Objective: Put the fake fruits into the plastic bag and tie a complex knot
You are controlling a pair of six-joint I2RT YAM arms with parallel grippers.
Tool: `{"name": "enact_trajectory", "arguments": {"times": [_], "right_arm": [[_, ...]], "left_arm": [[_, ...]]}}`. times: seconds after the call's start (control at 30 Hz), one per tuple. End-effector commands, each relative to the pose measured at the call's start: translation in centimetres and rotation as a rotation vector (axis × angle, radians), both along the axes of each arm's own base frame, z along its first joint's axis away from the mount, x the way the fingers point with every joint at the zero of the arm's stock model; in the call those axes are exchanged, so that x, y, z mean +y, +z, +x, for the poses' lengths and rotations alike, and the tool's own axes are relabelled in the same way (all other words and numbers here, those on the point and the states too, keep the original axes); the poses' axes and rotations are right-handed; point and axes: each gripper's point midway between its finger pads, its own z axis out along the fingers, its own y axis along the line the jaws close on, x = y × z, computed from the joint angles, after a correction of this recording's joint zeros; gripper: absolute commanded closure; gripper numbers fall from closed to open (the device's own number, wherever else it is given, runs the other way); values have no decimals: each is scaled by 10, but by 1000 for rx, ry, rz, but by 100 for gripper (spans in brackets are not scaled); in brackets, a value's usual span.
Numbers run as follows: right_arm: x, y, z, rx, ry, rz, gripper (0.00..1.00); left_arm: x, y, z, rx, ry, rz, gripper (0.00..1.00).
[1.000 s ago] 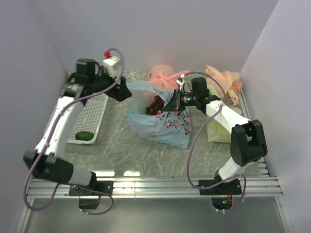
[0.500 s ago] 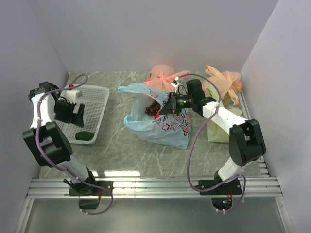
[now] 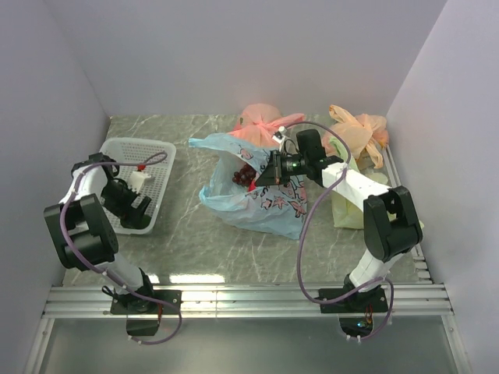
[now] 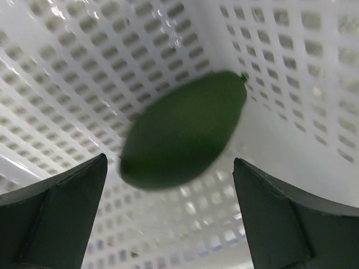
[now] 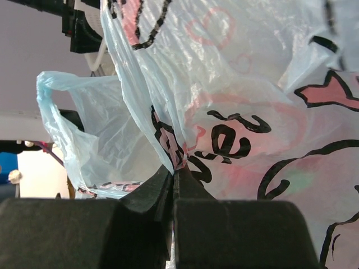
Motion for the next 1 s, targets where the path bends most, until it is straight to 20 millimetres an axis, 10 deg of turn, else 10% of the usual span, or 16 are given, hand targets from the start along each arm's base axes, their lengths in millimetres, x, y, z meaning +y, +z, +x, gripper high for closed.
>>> {"name": "enact_trajectory", "arguments": {"times": [0.0,0.27,0.53,0.77,0.97], "right_arm": [[2,11,7,-38,14,21,100],[1,11,7,-37,13,11,100],[-2,13,9,-47,5,5,100],[-2,23,9,-58,10,27,100],[-2,26,10,-53,21,18,100]], "left_arm": [[5,1,35,-139,-103,36,1],[7,-22,69,-132,-60,25,12],[10,-5,74,-93,5,-30,66],[-49,137,136,-352,88,-367,92],[-166,191,172,-527,-63,-541,100]]}}
